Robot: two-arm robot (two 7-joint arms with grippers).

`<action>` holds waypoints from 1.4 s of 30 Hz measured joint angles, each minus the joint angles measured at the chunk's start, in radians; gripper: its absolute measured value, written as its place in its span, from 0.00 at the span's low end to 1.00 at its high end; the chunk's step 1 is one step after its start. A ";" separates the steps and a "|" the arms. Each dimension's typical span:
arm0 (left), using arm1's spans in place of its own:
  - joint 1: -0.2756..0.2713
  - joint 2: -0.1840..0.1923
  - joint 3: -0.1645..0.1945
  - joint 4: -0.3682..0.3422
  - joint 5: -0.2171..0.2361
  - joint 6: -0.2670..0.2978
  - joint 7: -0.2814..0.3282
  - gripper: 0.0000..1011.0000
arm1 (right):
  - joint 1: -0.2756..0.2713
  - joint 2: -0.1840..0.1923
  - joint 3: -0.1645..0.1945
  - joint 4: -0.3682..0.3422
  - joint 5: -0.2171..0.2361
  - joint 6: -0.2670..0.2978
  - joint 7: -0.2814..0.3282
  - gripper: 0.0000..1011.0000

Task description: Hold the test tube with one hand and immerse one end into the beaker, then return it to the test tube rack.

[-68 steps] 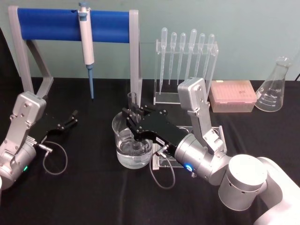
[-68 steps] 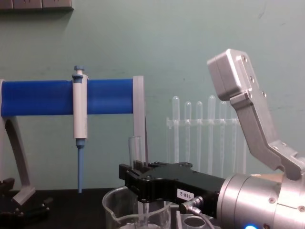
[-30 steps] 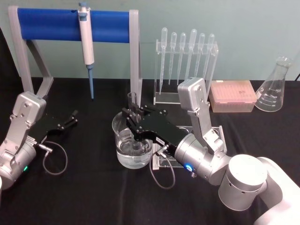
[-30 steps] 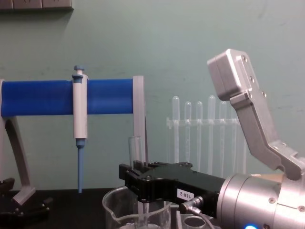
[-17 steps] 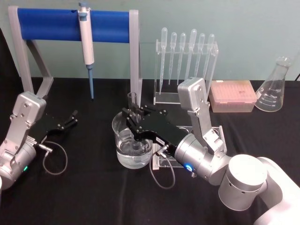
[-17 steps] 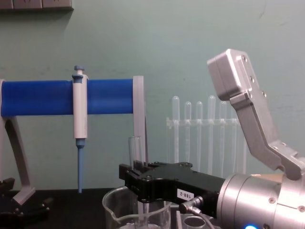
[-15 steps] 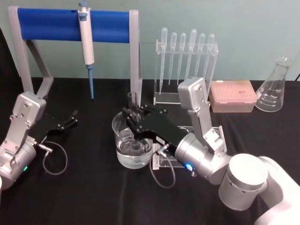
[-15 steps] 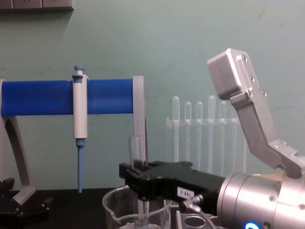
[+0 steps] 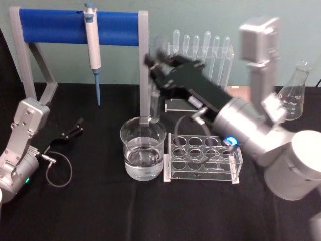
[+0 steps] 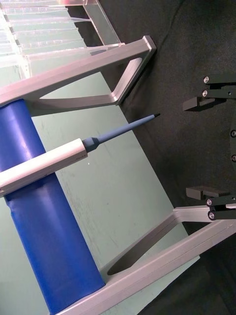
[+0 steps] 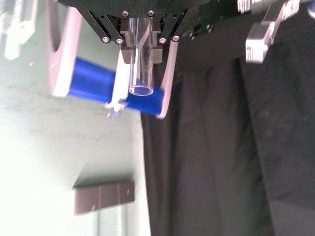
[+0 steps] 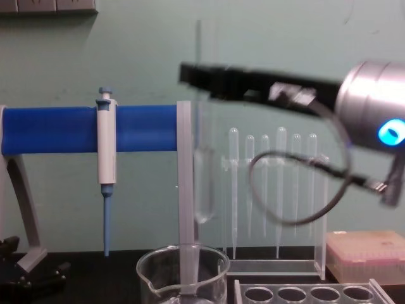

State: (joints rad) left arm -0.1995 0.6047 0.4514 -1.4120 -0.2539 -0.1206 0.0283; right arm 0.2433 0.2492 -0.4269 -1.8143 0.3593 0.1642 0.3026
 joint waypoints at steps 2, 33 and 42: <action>0.000 0.000 0.000 0.000 0.000 0.000 0.000 0.99 | -0.021 0.029 0.043 -0.070 0.023 0.028 -0.019 0.22; 0.000 0.000 0.000 0.000 0.000 0.000 0.000 0.99 | -0.157 0.104 0.120 0.050 0.030 -0.055 -0.028 0.22; 0.000 0.000 0.000 0.000 0.000 0.000 0.000 0.99 | -0.148 0.101 0.105 0.083 0.007 -0.066 -0.017 0.22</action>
State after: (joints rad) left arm -0.1995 0.6047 0.4513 -1.4120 -0.2539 -0.1206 0.0283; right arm 0.0951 0.3499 -0.3219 -1.7314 0.3658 0.0985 0.2856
